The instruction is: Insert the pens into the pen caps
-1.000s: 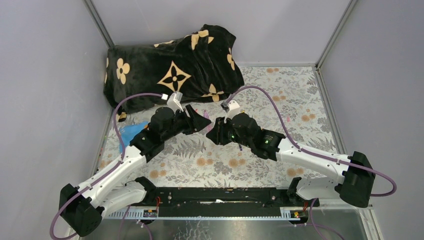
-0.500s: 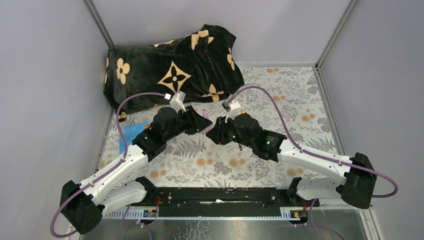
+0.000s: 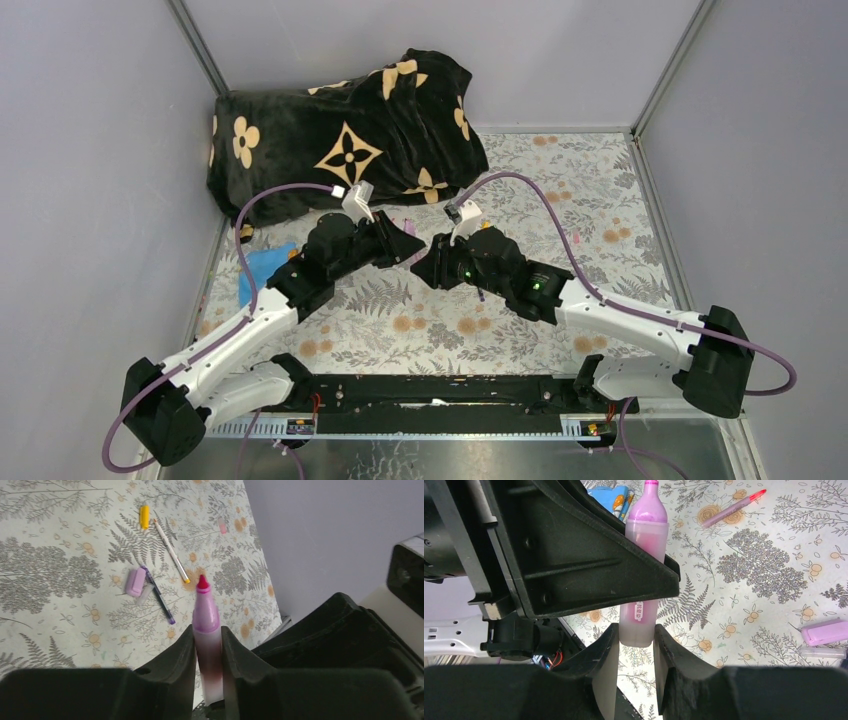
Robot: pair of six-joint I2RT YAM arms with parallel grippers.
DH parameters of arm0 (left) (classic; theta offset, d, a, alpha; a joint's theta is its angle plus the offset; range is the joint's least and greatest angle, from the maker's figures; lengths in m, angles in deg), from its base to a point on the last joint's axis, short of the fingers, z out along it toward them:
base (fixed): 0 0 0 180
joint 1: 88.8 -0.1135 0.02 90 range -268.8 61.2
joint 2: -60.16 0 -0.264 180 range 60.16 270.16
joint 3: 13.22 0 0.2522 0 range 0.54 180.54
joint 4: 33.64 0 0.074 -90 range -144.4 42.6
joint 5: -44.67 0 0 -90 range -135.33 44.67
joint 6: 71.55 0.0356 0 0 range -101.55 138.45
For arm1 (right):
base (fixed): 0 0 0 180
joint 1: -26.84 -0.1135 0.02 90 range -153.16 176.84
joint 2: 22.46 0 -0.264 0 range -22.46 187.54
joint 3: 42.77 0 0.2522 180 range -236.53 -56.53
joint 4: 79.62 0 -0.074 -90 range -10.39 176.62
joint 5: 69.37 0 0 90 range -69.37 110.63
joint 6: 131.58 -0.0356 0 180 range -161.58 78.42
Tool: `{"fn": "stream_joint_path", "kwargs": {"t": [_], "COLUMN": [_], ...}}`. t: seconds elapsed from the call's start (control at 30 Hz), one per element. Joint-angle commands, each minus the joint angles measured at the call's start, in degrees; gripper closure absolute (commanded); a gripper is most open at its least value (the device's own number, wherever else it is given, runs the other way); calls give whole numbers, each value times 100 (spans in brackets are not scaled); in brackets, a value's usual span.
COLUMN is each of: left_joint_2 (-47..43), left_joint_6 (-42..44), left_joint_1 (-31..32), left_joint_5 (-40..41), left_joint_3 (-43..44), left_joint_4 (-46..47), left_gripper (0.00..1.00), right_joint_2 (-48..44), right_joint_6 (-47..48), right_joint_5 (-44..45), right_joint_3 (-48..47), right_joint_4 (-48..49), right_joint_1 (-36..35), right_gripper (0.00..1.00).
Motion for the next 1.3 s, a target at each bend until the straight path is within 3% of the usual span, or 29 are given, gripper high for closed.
{"fn": "stream_joint_path", "kwargs": {"t": [0.0, 0.1, 0.17, 0.37, 0.7, 0.83, 0.93, 1.1, 1.27], "left_joint_2": [36, 65, 71, 7, -624, -1009, -1293, -1661, -1859], "left_joint_6": [100, 117, 166, 643, 1700, 2031, 2226, 2411, 2491], "left_joint_1": [49, 45, 45, 49, 40, 40, 40, 40, 40], "left_joint_5": [-66, -11, 69, 469, 1804, 2334, 2724, 3057, 3316], "left_joint_3": [91, 119, 161, 291, 431, 441, 446, 435, 307], "left_joint_4": [410, 337, 264, -76, -1195, -1736, -2149, -2567, -2732], "left_gripper": [79, 95, 100, 100, 100, 100, 100, 100, 100], "right_joint_2": [-160, -181, -222, -440, -660, -206, 414, 1256, 2302], "right_joint_6": [34, 20, 12, 11, -76, 126, 262, 592, 1112], "right_joint_5": [80, 168, 224, 483, 1603, 1708, 1188, -118, -166], "right_joint_3": [-17, 0, 24, 127, 19, -426, -801, -1094, -1893], "right_joint_4": [276, 216, 181, -59, -1261, -2019, -2465, -2289, -2630], "right_joint_1": [-38, -30, -35, -35, -30, 39, 341, 996, 1089], "right_gripper": [71, 63, 58, 38, 18, 13, 12, 12, 12]}}
